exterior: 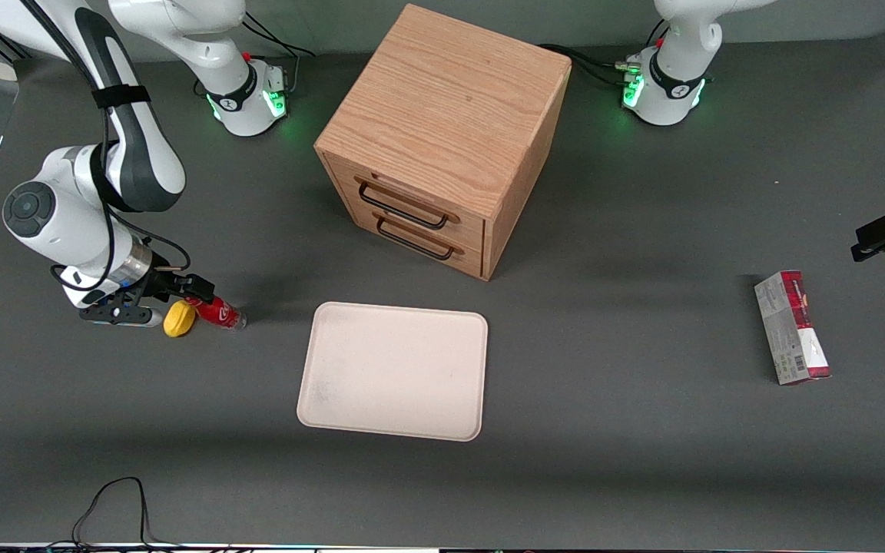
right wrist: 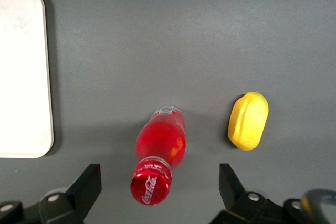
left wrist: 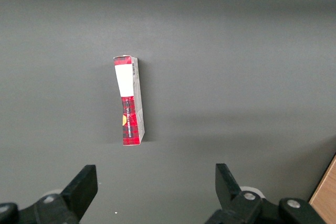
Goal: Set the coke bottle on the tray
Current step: 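Close the right gripper around the bottle's cap end and lift it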
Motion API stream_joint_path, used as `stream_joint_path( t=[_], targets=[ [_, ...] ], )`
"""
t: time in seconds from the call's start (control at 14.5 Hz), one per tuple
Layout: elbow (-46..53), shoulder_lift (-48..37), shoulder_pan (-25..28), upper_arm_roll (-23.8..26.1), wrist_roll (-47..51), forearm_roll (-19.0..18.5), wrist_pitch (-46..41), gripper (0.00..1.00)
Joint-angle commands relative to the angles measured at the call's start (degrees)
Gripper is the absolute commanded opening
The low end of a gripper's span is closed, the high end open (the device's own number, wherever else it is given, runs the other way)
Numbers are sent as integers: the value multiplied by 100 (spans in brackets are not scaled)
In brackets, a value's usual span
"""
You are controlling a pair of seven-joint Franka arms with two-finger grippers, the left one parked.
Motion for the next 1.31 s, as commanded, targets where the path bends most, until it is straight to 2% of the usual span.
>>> stream_joint_path(
  t=[0.0, 0.21, 0.34, 0.48, 0.62, 0.69, 1.24],
  targets=[
    [-32, 9, 52, -20, 113, -159, 105, 96],
    [-32, 44, 52, -20, 113, -185, 114, 89],
    [-32, 44, 52, -20, 113, -185, 105, 75],
    [-32, 44, 52, -20, 113, -185, 105, 49],
    [-24, 36, 52, -20, 113, -185, 105, 14],
    [-24, 36, 52, -20, 113, -185, 97, 0],
    [-6, 44, 52, -12, 121, -185, 97, 0]
  ],
)
